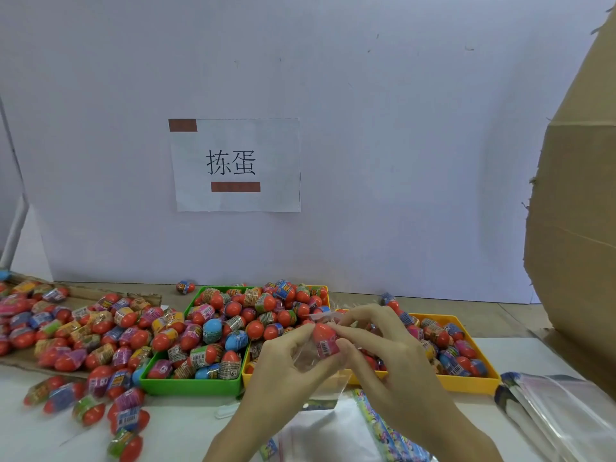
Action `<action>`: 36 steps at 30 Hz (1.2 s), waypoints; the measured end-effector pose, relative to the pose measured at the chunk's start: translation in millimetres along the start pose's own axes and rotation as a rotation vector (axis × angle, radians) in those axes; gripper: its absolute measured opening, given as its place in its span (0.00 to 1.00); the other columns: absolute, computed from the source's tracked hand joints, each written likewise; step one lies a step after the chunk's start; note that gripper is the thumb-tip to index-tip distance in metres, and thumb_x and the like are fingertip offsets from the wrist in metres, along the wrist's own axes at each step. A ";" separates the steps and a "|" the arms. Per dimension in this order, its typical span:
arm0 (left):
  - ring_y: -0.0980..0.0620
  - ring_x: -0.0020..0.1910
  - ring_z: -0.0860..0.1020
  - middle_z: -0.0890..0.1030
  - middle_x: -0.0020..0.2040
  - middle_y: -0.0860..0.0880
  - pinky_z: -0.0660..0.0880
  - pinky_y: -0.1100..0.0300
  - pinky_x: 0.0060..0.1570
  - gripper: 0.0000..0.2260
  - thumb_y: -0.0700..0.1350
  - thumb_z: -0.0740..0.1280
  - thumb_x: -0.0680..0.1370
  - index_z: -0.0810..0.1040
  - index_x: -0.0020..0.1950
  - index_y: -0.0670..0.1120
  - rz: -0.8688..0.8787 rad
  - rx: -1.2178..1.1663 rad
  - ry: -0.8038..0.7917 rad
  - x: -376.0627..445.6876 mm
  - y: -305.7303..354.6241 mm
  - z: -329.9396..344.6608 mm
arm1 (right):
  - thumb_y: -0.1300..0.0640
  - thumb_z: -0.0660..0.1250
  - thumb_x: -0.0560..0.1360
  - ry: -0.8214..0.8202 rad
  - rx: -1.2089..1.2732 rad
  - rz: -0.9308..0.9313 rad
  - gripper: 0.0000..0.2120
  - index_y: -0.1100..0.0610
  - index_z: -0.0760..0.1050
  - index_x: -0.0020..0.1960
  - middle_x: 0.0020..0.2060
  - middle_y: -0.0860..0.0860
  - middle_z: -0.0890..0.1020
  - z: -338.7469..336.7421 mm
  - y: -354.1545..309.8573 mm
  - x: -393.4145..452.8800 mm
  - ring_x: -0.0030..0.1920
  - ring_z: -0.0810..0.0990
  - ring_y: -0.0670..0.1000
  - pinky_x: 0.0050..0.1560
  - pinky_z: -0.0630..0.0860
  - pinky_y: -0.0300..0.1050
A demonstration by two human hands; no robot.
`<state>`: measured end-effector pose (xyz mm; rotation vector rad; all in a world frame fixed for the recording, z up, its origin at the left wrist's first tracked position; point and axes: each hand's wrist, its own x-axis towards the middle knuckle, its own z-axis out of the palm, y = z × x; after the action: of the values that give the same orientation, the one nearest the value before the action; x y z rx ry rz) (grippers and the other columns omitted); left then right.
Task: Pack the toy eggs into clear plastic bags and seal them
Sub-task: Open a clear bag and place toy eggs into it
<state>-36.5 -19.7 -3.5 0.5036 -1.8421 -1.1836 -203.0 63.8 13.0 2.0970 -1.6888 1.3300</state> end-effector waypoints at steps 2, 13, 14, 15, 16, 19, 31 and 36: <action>0.53 0.56 0.86 0.88 0.55 0.54 0.82 0.61 0.56 0.14 0.63 0.74 0.77 0.84 0.61 0.65 0.001 -0.035 0.003 -0.3 3.7 0.6 | 0.46 0.62 0.83 -0.008 -0.031 -0.011 0.17 0.49 0.83 0.67 0.55 0.39 0.78 0.2 -0.7 0.2 0.60 0.76 0.45 0.63 0.68 0.30; 0.55 0.58 0.85 0.88 0.56 0.55 0.81 0.61 0.57 0.10 0.56 0.75 0.77 0.86 0.58 0.60 -0.016 -0.034 0.027 1.3 -1.1 2.8 | 0.42 0.63 0.83 -0.016 -0.047 0.000 0.11 0.45 0.83 0.56 0.48 0.36 0.79 5.6 -1.5 -1.3 0.55 0.72 0.46 0.54 0.72 0.39; 0.56 0.59 0.85 0.87 0.57 0.57 0.81 0.62 0.58 0.12 0.58 0.75 0.76 0.86 0.58 0.60 -0.014 -0.025 0.032 1.4 -1.6 3.5 | 0.41 0.62 0.83 -0.017 -0.062 0.001 0.13 0.44 0.83 0.55 0.47 0.37 0.78 6.6 -1.8 -1.6 0.55 0.71 0.46 0.54 0.72 0.40; 0.57 0.59 0.84 0.87 0.57 0.58 0.80 0.63 0.58 0.12 0.59 0.74 0.75 0.86 0.58 0.61 -0.008 -0.017 0.032 1.4 -1.6 4.0 | 0.40 0.61 0.84 -0.016 -0.069 0.004 0.14 0.44 0.83 0.55 0.47 0.38 0.78 7.2 -2.2 -1.8 0.55 0.71 0.46 0.54 0.72 0.41; 0.59 0.60 0.84 0.87 0.57 0.59 0.79 0.64 0.58 0.12 0.59 0.74 0.75 0.85 0.58 0.62 -0.001 -0.009 0.031 1.4 -1.8 4.6 | 0.40 0.61 0.84 -0.015 -0.076 0.004 0.14 0.44 0.83 0.55 0.47 0.38 0.78 7.6 -2.7 -1.7 0.54 0.70 0.47 0.54 0.72 0.42; 0.58 0.58 0.84 0.87 0.56 0.58 0.80 0.63 0.59 0.11 0.58 0.74 0.76 0.85 0.58 0.63 0.003 -0.004 0.035 1.7 -2.4 5.7 | 0.41 0.62 0.84 -0.002 -0.089 -0.013 0.12 0.43 0.81 0.57 0.49 0.36 0.78 7.0 -3.8 -1.3 0.55 0.70 0.46 0.54 0.72 0.41; 0.34 0.48 0.82 0.86 0.45 0.42 0.79 0.33 0.51 0.13 0.60 0.68 0.76 0.87 0.53 0.56 -0.002 0.011 0.043 2.1 -6.3 7.8 | 0.44 0.66 0.82 -0.013 -0.008 0.010 0.07 0.41 0.82 0.51 0.46 0.37 0.74 8.9 -4.5 0.8 0.56 0.69 0.46 0.56 0.67 0.39; 0.44 0.39 0.81 0.86 0.40 0.49 0.80 0.40 0.43 0.09 0.57 0.68 0.78 0.88 0.53 0.63 0.012 0.086 0.070 4.2 -5.0 3.6 | 0.47 0.64 0.82 0.003 0.010 -0.041 0.08 0.41 0.81 0.57 0.49 0.35 0.75 6.1 -8.2 2.0 0.58 0.71 0.47 0.58 0.69 0.42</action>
<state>-42.3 -23.2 -6.6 0.5744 -1.8395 -1.0692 -192.9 61.7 14.1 2.1217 -1.6319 1.3316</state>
